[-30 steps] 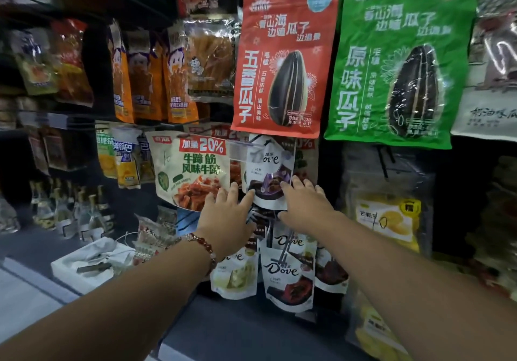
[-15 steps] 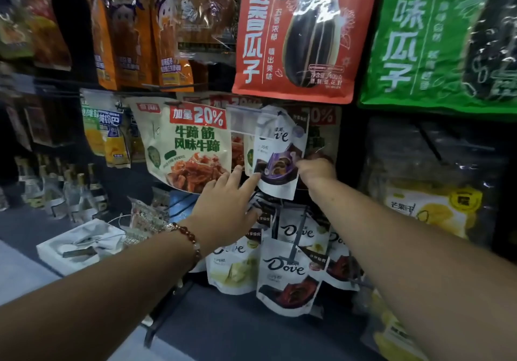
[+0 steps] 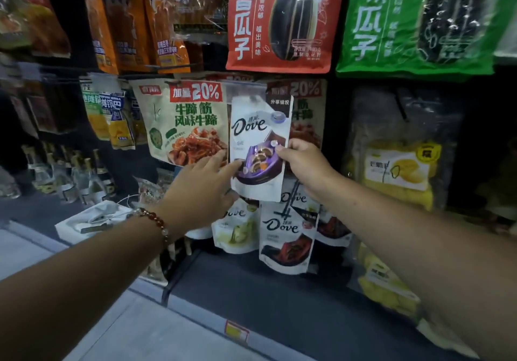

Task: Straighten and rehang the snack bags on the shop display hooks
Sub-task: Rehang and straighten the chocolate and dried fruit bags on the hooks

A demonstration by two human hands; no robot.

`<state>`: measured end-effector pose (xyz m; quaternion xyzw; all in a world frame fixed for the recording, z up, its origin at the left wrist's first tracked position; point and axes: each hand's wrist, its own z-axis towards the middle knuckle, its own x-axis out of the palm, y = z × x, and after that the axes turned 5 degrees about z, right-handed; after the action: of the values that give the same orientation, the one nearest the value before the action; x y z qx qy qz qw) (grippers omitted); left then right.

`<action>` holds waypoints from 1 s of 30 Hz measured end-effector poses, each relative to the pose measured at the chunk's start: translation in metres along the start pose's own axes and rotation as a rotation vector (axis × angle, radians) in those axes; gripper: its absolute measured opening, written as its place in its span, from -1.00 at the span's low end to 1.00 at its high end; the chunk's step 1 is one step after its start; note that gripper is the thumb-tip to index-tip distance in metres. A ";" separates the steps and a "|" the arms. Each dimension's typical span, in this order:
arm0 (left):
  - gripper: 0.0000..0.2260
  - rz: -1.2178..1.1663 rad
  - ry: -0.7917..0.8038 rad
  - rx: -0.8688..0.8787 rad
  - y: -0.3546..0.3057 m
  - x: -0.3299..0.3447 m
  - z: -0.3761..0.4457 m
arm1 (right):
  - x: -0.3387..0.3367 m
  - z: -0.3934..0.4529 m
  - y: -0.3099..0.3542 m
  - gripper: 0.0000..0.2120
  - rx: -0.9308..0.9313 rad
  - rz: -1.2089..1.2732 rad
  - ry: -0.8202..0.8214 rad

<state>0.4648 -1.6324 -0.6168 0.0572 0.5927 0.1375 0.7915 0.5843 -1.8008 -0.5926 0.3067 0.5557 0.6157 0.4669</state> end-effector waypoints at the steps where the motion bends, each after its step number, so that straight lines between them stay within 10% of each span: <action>1: -0.38 -0.004 -0.009 -0.012 0.002 -0.003 -0.006 | -0.002 -0.009 0.006 -0.74 -0.004 0.025 0.012; 15: -0.32 -1.047 0.136 -0.343 -0.012 -0.018 -0.088 | -0.040 -0.114 0.001 -0.81 0.091 -0.028 0.165; 20: -0.68 -1.538 0.111 -0.433 -0.058 -0.014 -0.104 | -0.062 -0.154 -0.033 -0.86 0.242 0.177 0.154; 30: -0.86 -1.710 0.153 -0.505 -0.136 0.030 -0.128 | -0.068 -0.220 -0.122 -0.91 0.504 0.357 -0.079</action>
<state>0.3707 -1.7630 -0.7166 -0.5893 0.4361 -0.3698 0.5707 0.4412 -1.9574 -0.7440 0.5291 0.6096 0.5185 0.2822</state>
